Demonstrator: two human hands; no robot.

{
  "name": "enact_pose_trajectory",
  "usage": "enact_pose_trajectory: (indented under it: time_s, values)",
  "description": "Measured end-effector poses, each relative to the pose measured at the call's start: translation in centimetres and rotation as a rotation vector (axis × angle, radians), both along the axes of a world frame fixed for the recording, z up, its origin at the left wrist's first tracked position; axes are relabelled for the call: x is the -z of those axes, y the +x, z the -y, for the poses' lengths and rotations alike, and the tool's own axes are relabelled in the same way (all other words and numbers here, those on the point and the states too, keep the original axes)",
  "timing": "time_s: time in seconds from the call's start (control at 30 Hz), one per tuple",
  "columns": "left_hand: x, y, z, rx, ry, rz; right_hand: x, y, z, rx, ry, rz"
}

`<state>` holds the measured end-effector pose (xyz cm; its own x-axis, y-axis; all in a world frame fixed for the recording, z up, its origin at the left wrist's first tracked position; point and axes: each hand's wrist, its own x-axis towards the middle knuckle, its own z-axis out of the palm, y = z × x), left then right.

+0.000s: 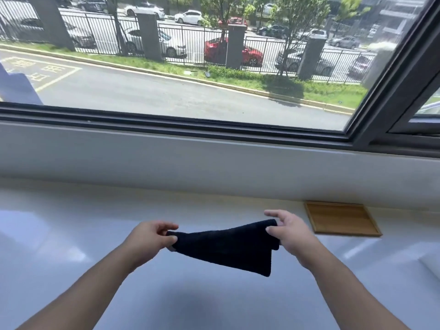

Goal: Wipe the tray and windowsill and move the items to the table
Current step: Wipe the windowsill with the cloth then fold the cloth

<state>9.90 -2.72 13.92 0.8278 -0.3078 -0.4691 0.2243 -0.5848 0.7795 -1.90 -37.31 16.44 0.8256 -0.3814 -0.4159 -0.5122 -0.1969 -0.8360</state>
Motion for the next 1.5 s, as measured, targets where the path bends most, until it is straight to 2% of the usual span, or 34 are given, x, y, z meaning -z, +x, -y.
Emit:
enact_pose_trajectory:
  time_s: [0.1,0.17,0.23,0.37,0.43,0.5,0.6,0.7,0.83,0.93,1.0,1.1,1.17,1.23,1.3,1.4,1.5]
  values:
    - [-1.1,1.4,-0.1,0.166,0.311,0.236,-1.1,-0.7,-0.5,-0.180,-0.366,-0.124]
    - [-1.5,2.1,-0.1,0.171,0.400,0.378,-0.8,-1.4,-1.2,-0.244,-0.477,-0.187]
    - [-1.8,2.9,0.0,0.115,0.298,0.388,-0.6,-1.8,-1.6,-0.211,-0.353,-0.142]
    - [-3.7,4.3,-0.1,-0.046,-0.079,0.249,-2.1,-1.3,-1.7,0.038,0.284,0.123]
    - [-5.3,4.6,0.5,-0.078,-0.177,0.222,-3.6,-0.5,-2.1,0.146,0.412,0.178]
    - [-6.6,4.7,1.9,-0.134,-0.193,0.214,-4.5,0.4,-2.6,0.235,0.403,0.161]
    - [-8.1,3.5,4.4,-0.162,-0.110,0.220,-4.7,1.8,-4.6,0.275,0.378,0.116]
    - [-8.7,0.7,7.7,-0.077,-0.215,0.044,-3.8,2.8,-8.2,0.121,0.410,0.117]
    - [-8.3,-1.6,10.0,-0.012,-0.182,0.046,-2.6,3.2,-11.1,-0.176,0.538,0.181]
    - [-8.0,-1.7,9.3,0.057,-0.285,-0.058,-1.8,3.4,-10.7,-0.109,0.432,0.226]
    - [-7.7,-1.6,8.3,-0.011,-0.359,-0.007,-1.9,3.6,-10.3,-0.066,0.422,0.219]
    - [-6.0,-0.6,6.7,-0.162,-0.351,0.083,-3.2,3.6,-10.1,-0.085,0.517,0.168]
    - [-5.0,-0.1,6.3,-0.103,-0.365,-0.035,-4.3,3.5,-9.2,-0.129,0.653,0.195]
    - [-4.3,0.3,5.8,0.033,-0.440,-0.241,-4.7,3.6,-8.8,-0.167,0.779,0.266]
    - [-3.7,0.5,6.0,0.099,-0.521,-0.338,-4.2,3.7,-8.0,-0.094,0.836,0.298]
    - [-2.7,0.6,7.4,-0.070,-0.477,-0.222,-2.0,3.8,-7.0,0.076,0.779,0.223]
    - [-0.8,0.5,8.6,-0.212,-0.389,-0.092,1.0,3.5,-6.7,0.099,0.633,0.083]
